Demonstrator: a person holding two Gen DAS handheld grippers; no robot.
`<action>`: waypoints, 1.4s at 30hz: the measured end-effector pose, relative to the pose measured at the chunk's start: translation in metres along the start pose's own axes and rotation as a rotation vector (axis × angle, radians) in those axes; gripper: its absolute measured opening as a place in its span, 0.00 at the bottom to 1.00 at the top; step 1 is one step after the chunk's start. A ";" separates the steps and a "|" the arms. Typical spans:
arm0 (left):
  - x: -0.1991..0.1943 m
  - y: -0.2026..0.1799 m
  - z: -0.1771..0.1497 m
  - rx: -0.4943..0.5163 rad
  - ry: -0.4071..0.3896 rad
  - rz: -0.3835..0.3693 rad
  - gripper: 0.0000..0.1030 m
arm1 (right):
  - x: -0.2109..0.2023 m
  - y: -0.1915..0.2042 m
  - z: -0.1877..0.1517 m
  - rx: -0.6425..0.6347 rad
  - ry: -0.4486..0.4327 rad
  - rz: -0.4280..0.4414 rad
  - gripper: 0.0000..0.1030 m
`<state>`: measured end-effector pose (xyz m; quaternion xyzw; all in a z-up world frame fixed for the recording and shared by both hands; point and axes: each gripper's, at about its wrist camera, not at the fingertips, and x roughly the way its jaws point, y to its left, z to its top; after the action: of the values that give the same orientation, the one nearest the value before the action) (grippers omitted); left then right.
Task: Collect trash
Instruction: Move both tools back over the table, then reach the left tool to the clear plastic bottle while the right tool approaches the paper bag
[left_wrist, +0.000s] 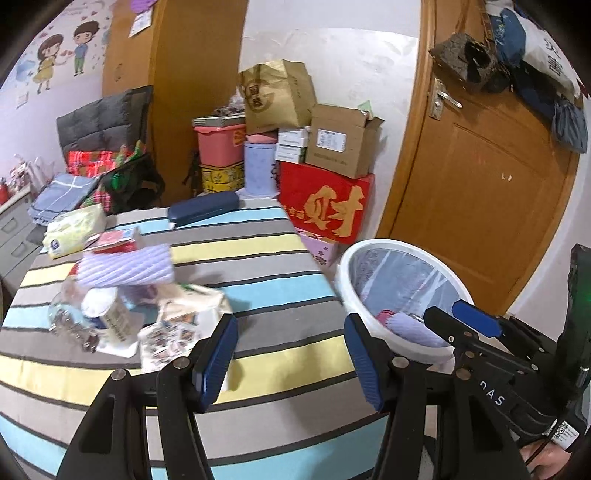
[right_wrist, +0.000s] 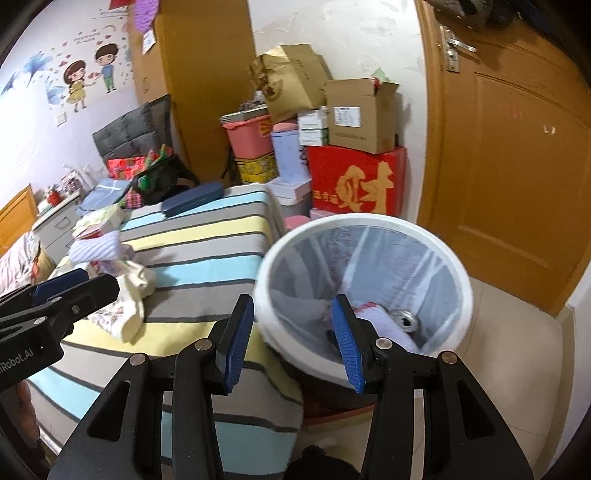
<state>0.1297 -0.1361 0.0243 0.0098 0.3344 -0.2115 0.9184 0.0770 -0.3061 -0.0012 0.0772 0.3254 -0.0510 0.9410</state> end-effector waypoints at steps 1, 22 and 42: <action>-0.003 0.003 -0.002 -0.007 -0.004 0.007 0.58 | 0.000 0.004 -0.001 -0.005 0.000 0.003 0.44; -0.041 0.135 -0.033 -0.185 -0.015 0.192 0.58 | 0.018 0.094 -0.002 -0.164 0.032 0.172 0.50; -0.018 0.207 -0.038 -0.248 0.023 0.211 0.68 | 0.068 0.128 -0.007 -0.174 0.186 0.286 0.62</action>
<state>0.1759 0.0653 -0.0189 -0.0661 0.3657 -0.0707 0.9257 0.1443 -0.1819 -0.0344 0.0453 0.4000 0.1190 0.9076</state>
